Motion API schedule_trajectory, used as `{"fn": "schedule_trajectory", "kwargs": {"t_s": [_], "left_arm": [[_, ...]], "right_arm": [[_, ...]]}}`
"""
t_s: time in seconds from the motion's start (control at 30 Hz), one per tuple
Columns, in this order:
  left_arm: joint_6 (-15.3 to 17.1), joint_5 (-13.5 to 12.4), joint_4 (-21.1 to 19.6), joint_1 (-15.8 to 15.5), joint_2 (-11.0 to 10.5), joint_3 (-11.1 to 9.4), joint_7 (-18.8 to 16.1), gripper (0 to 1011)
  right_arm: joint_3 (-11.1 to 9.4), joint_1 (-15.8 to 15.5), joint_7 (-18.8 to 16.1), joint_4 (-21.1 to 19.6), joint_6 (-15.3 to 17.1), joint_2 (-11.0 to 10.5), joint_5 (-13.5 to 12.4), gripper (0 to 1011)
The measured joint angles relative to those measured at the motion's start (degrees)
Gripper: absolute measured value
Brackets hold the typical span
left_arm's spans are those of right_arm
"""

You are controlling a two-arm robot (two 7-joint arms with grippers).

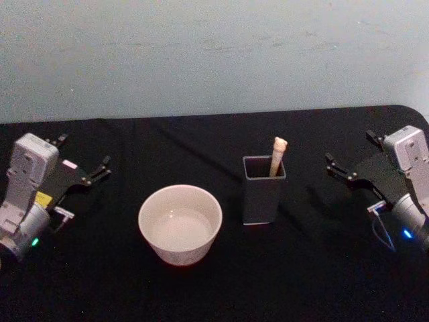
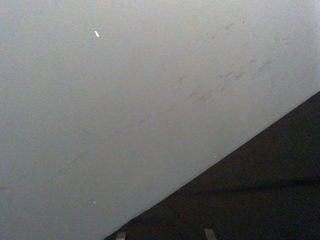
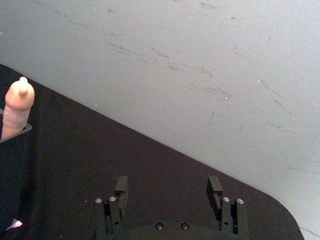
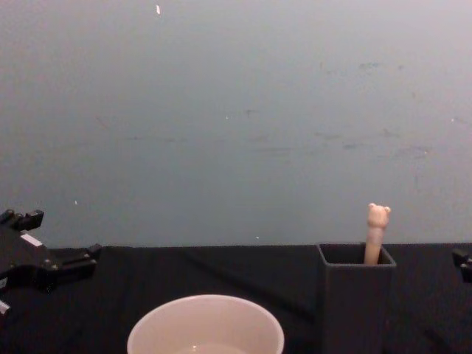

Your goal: Pick up the stirring spoon with one hand, stir inside the cup, then place it back in its original position.

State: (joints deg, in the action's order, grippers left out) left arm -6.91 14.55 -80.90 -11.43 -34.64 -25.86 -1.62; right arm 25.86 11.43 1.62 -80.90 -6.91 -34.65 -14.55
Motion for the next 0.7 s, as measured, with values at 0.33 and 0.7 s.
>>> {"fn": "schedule_trajectory", "kwargs": {"t_s": [0.33, 0.7], "left_arm": [[0.0, 0.0, 0.0, 0.0, 0.0, 0.0, 0.0, 1001], [0.0, 0.0, 0.0, 0.0, 0.0, 0.0, 0.0, 1001]], "right_arm": [[0.0, 0.0, 0.0, 0.0, 0.0, 0.0, 0.0, 1002], [0.0, 0.0, 0.0, 0.0, 0.0, 0.0, 0.0, 1002]]}}
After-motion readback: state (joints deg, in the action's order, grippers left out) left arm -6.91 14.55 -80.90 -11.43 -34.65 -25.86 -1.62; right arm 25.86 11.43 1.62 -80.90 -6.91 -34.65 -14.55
